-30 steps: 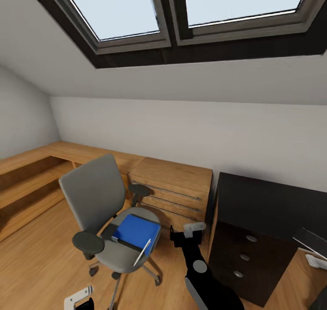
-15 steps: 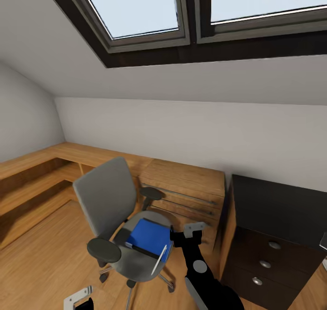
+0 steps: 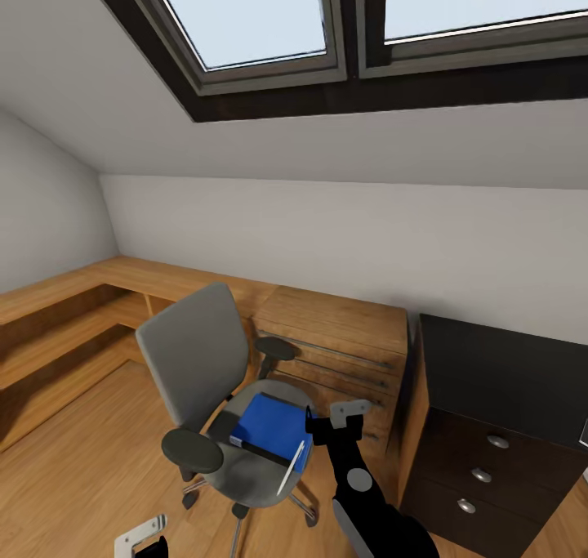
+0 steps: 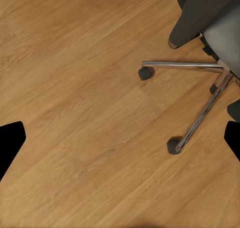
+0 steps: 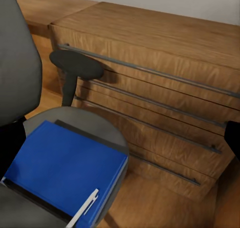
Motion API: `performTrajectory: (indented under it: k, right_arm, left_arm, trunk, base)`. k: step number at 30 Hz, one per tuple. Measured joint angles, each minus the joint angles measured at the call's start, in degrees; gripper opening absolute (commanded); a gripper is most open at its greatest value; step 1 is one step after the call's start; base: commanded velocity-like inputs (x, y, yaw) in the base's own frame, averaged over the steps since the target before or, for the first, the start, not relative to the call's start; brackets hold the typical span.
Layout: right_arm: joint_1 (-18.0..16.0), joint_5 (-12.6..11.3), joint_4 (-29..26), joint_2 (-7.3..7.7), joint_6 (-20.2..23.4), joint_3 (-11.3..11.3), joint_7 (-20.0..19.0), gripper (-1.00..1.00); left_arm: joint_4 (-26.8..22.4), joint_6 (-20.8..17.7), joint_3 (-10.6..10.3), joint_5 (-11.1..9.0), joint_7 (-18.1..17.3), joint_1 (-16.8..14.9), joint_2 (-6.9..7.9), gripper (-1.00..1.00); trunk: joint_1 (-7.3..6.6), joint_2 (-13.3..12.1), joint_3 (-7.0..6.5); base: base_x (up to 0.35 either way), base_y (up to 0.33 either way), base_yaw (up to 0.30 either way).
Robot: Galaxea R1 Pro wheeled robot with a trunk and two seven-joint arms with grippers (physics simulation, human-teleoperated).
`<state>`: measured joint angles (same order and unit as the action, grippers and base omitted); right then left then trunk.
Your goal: In the bedroom, organize the workspace by keeping the computer under the desk, ensuring the monitor is on the desk, placing the keyboard on the desk next to the monitor, placing the mouse on the desk next to the keyboard, moving the folder from the swivel chair onto the desk next to the mouse, stacking the notebook on top of the folder with the pen on top of the notebook, and positioning the swivel chair next to the desk.
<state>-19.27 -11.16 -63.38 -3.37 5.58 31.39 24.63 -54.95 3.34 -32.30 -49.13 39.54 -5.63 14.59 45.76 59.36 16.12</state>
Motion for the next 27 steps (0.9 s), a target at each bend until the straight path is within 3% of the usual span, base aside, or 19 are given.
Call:
performTrajectory:
  k: [9, 18, 23, 27]
  right_arm:
    - [0.0, 0.0, 0.0, 0.04, -0.2, -0.1, -0.2, 1.00]
    - [0.0, 0.0, 0.2, 0.16, -0.3, 1.6, -0.3, 1.00]
    - [0.0, -0.1, 3.8, -0.07, -0.1, 1.8, -0.4, 1.00]
    - [-0.4, -0.5, 12.9, -3.31, 0.3, 1.5, -1.6, 1.00]
  left_arm:
    - [0.0, 0.0, 0.0, 0.0, 0.0, 0.0, 0.00, 1.00]
    - [0.0, 0.0, 0.0, 0.0, 0.0, 0.0, -0.01, 1.00]
    - [0.1, 0.0, 0.0, 0.0, 0.0, 0.0, 0.00, 1.00]
    - [0.1, 0.1, 0.1, 0.0, 0.0, 0.0, 0.00, 1.00]
  trunk:
    - [0.00, 0.0, 0.00]
    - [-0.01, 0.0, 0.00]
    - [0.00, 0.0, 0.00]
    - [0.00, 0.0, 0.00]
  base:
    - [0.000, 0.016, 0.000]
    - [0.034, 0.203, 0.000]
    - [0.025, 0.038, 0.000]
    - [0.002, 0.003, 0.000]
